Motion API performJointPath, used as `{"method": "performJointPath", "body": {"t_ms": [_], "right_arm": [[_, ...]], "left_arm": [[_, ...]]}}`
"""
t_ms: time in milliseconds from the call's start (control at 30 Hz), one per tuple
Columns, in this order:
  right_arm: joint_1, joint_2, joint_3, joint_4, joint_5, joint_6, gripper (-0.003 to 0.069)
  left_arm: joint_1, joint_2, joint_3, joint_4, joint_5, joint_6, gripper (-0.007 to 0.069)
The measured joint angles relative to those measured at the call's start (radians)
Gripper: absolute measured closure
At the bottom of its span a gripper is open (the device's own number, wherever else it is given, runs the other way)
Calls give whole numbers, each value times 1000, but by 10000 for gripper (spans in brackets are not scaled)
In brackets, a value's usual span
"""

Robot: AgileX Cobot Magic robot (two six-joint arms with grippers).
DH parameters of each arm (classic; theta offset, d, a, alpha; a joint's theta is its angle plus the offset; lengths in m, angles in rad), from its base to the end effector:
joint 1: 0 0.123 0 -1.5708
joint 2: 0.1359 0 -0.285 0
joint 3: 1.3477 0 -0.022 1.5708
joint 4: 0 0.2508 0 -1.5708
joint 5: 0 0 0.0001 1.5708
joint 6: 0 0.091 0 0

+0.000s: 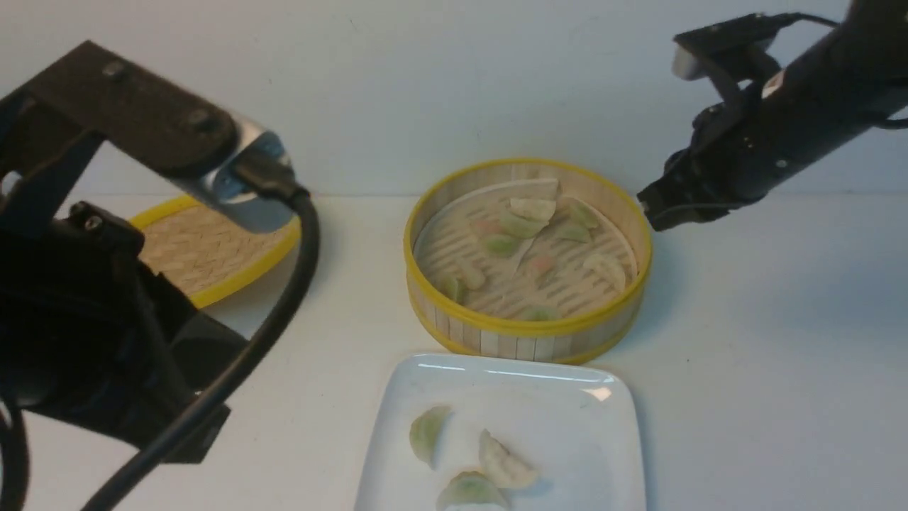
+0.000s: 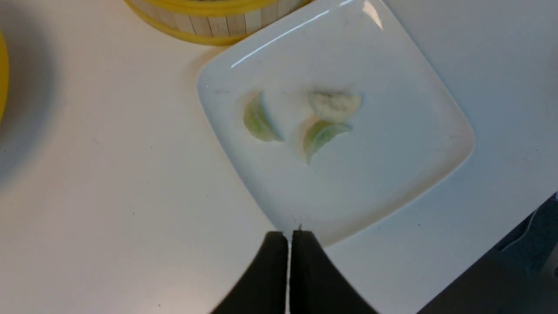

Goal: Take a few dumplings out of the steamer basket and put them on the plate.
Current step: Use the right arm to grab a dumpling from inside the steamer

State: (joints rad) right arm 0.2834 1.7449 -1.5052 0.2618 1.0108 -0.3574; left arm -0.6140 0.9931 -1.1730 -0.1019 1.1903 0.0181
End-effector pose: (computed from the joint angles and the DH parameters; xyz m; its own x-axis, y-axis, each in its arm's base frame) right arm 0.3540 0.1239 0.2971 -0.7780 -0.4444 -0.4440 -0.5386 0.8357 0.1073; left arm 0.1331 -0.1044 0.3958 -0.6632 0.4433 -0.6031 0.6072 0.7897 -0.0872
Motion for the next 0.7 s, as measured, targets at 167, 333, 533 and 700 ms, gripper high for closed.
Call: {"method": "performJointPath", "body": {"t_ms": [167, 333, 533, 700], "right_arm": [[36, 180, -136, -69, -36, -3, 455], [40, 329, -248, -91, -49, -3, 330], [40, 469, -328, -126, -47, 12, 273], [40, 502, -332, -182, -31, 62, 284]], "left_arm": [[0, -44, 30, 1, 0, 0, 631], [0, -46, 57, 2, -3, -7, 631], [0, -46, 63, 4, 6, -18, 631], [0, -46, 64, 11, 12, -27, 631]]}}
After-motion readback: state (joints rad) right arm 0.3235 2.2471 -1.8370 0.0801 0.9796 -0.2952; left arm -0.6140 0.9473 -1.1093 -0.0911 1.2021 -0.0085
